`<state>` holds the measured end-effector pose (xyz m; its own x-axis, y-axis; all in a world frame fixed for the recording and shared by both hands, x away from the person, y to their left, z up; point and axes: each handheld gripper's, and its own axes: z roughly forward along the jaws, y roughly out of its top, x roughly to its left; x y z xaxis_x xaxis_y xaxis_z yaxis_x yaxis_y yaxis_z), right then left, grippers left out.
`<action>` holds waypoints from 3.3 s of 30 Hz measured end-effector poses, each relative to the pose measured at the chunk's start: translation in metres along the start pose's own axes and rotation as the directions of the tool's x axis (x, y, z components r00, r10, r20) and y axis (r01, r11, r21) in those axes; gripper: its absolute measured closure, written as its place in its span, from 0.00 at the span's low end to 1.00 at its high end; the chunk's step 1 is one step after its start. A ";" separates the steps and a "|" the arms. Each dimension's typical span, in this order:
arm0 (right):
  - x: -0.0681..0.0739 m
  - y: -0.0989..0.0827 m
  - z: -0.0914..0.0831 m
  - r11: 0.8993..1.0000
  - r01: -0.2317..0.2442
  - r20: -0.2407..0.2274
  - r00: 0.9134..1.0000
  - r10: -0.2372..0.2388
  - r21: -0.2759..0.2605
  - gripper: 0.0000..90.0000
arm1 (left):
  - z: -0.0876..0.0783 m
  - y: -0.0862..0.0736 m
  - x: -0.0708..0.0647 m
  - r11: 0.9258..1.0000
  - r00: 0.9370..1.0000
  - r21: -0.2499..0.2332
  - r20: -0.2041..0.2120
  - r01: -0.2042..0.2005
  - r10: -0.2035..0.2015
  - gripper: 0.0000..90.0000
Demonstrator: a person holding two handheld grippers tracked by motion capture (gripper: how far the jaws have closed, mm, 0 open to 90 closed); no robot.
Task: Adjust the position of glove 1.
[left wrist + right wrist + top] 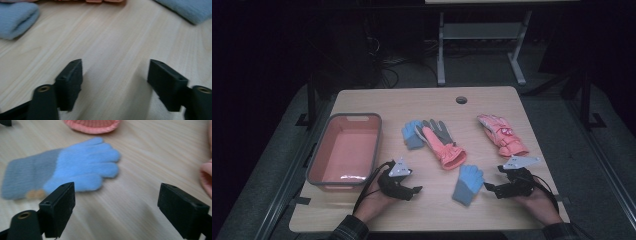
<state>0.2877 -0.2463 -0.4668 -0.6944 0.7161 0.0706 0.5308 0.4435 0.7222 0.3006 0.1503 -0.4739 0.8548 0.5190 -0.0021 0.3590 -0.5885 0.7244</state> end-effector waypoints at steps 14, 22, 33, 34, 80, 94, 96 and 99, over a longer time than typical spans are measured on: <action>-0.006 -0.012 0.005 1.000 -0.006 0.033 0.999 0.006 0.022 0.03 | 0.003 0.023 0.003 0.988 0.988 0.050 -0.056 0.147 -0.144 0.93; -0.007 -0.013 0.009 1.000 0.001 0.038 0.999 -0.003 0.031 0.02 | 0.003 0.051 0.009 0.985 0.974 0.015 -0.155 0.169 -0.165 0.99; -0.008 -0.014 0.008 1.000 0.008 0.037 0.999 -0.009 0.028 0.02 | 0.027 0.077 0.044 0.975 0.942 -0.001 -0.260 0.222 -0.215 0.99; -0.008 -0.014 0.008 1.000 0.008 0.037 0.999 -0.009 0.028 0.02 | 0.029 0.079 0.047 0.974 0.939 0.004 -0.268 0.224 -0.215 0.99; -0.008 -0.014 0.008 1.000 0.009 0.038 0.999 -0.010 0.029 0.02 | 0.045 0.082 0.073 0.957 0.914 0.065 -0.320 0.284 -0.250 1.00; -0.008 -0.013 0.008 1.000 0.007 0.034 0.999 -0.008 0.029 0.02 | 0.075 0.103 0.091 0.958 0.916 0.063 -0.317 0.280 -0.247 0.99; -0.008 -0.013 0.008 1.000 0.007 0.034 0.999 -0.008 0.028 0.02 | 0.079 0.105 0.094 0.957 0.916 0.061 -0.315 0.282 -0.250 1.00; -0.008 -0.013 0.008 1.000 0.006 0.034 0.999 -0.007 0.028 0.02 | 0.079 0.106 0.094 0.957 0.915 0.057 -0.313 0.286 -0.255 1.00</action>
<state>0.2901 -0.2535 -0.4827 -0.6814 0.7307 0.0418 0.5397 0.4631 0.7030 0.4488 0.0882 -0.4518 0.5732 0.8189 0.0296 0.6093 -0.4501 0.6528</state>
